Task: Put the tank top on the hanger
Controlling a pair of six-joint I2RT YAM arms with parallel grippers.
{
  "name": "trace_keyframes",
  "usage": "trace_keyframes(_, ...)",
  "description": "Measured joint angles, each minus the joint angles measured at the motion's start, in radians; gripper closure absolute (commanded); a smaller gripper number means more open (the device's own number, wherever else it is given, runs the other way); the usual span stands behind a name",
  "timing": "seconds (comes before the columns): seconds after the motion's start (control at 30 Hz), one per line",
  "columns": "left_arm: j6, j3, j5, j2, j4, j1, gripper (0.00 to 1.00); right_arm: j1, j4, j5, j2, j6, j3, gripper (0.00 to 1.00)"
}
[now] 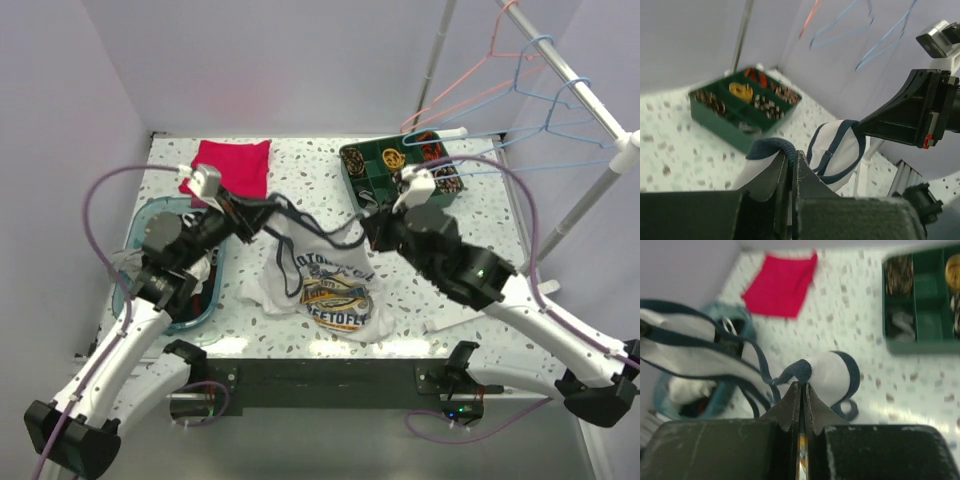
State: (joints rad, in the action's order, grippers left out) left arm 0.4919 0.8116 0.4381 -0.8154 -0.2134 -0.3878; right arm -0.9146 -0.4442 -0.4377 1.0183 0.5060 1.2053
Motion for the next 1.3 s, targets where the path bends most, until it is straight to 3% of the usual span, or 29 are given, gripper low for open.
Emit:
trace_keyframes(0.1, 0.058, -0.224, 0.021, 0.037, -0.002, 0.0, 1.0, -0.001, -0.019, 0.024, -0.049, 0.087, -0.236, 1.0)
trace_keyframes(0.27, 0.124, -0.451, 0.047, 0.045, 0.022, 0.0, 0.91, -0.001, -0.013, 0.02, -0.063, 0.179, -0.498, 0.88)
trace_keyframes(0.33, 0.137, -0.489, 0.054, 0.038, 0.025, 0.0, 0.87, -0.001, -0.008, 0.006, -0.058, 0.194, -0.545, 0.77)
trace_keyframes(0.47, 0.156, -0.505, 0.059, 0.018, 0.026, 0.0, 0.63, -0.001, 0.001, -0.021, -0.056, 0.206, -0.566, 0.64)
trace_keyframes(0.53, 0.159, -0.504, 0.056, 0.013, 0.03, 0.0, 0.52, -0.001, 0.007, -0.029, -0.062, 0.207, -0.566, 0.52)
trace_keyframes(0.57, 0.159, -0.501, 0.053, 0.011, 0.044, 0.0, 0.4, -0.001, 0.005, -0.035, -0.067, 0.208, -0.566, 0.47)
trace_keyframes(0.6, 0.159, -0.493, 0.047, 0.01, 0.066, 0.0, 0.36, -0.001, 0.001, -0.04, -0.072, 0.208, -0.566, 0.41)
trace_keyframes(0.73, 0.13, -0.428, -0.003, 0.015, 0.175, -0.001, 0.26, -0.001, -0.034, -0.05, -0.117, 0.205, -0.554, 0.32)
trace_keyframes(0.97, 0.067, -0.193, -0.076, 0.012, 0.283, -0.001, 0.25, -0.001, -0.097, -0.066, -0.22, 0.204, -0.518, 0.3)
trace_keyframes(1.17, 0.037, -0.041, -0.063, -0.098, 0.253, -0.009, 0.25, -0.001, -0.132, -0.074, -0.247, 0.201, -0.489, 0.3)
trace_keyframes(1.3, 0.012, 0.066, -0.061, -0.2, 0.241, -0.073, 0.25, -0.001, -0.165, -0.09, -0.249, 0.209, -0.489, 0.3)
